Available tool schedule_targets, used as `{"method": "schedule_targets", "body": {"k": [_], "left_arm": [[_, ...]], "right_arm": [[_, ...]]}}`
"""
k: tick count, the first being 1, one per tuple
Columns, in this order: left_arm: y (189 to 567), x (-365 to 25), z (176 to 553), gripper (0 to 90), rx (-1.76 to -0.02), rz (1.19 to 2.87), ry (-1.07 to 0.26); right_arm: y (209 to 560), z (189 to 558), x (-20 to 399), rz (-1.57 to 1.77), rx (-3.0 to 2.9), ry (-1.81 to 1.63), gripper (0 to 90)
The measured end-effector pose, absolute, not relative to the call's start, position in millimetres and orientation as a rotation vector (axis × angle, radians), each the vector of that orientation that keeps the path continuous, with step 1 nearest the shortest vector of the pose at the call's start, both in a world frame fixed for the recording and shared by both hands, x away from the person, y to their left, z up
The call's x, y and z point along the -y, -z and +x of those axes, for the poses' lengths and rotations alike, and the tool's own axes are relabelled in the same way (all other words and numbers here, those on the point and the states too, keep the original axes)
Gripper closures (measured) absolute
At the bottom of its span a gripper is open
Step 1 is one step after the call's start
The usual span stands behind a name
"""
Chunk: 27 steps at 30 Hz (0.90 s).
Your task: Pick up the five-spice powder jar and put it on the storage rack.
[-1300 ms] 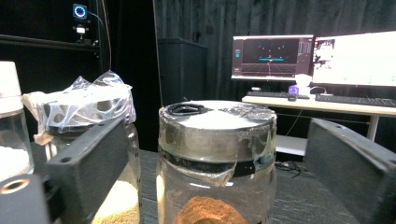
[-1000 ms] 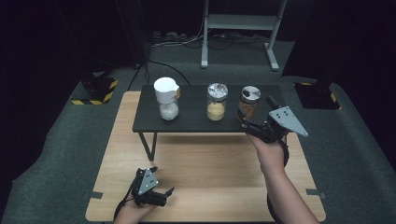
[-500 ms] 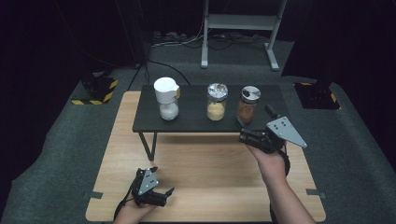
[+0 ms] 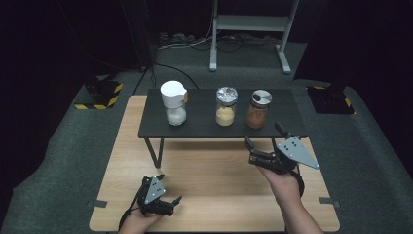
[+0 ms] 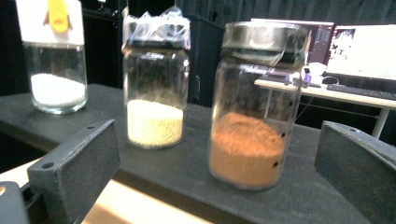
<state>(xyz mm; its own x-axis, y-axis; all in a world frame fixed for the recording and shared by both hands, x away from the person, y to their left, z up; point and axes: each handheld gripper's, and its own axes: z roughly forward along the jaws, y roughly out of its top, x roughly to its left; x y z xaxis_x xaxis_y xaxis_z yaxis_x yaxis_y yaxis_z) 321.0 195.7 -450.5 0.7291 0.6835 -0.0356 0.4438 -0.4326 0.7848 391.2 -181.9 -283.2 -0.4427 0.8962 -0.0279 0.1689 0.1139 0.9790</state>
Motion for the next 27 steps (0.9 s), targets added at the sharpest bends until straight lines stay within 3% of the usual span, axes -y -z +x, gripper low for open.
{"method": "schedule_targets", "body": {"k": [27], "left_arm": [[450,-195,321,0.8,-0.845,2.102,-0.370]], "right_arm": [[337,353,177,1.033,-1.915,-1.287,0.0]]}}
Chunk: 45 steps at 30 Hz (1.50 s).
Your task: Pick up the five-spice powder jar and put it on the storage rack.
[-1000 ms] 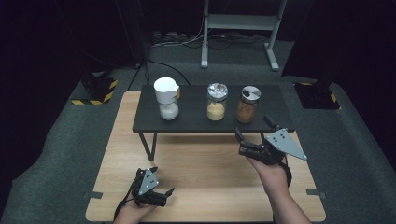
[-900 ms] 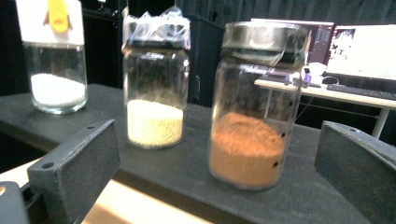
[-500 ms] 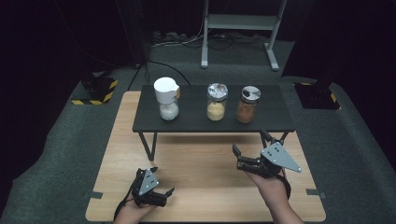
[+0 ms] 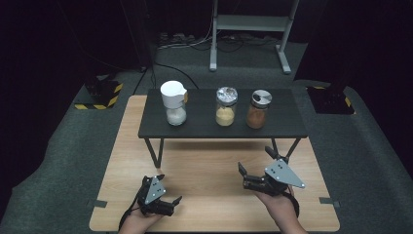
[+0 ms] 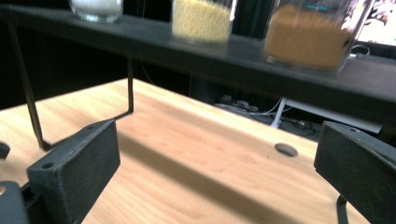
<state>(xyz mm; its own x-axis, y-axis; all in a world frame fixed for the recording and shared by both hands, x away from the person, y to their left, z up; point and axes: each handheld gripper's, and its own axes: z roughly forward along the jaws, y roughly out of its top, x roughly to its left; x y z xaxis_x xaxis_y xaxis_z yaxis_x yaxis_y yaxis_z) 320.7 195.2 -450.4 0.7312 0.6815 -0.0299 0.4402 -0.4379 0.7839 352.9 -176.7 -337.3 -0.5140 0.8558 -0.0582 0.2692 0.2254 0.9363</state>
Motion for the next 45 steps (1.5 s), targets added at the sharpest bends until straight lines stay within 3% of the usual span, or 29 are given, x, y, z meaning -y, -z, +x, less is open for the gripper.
{"method": "schedule_targets", "body": {"k": [29,45], "left_arm": [[450,-195,320,0.8,-0.846,2.103,-0.376],[451,-192,320,0.9,-0.822,2.128,-0.386]], "right_arm": [[425,322,185,1.102,-2.149,-1.080,0.0],[434,312,188,1.064,-2.203,-0.979,0.0]]}}
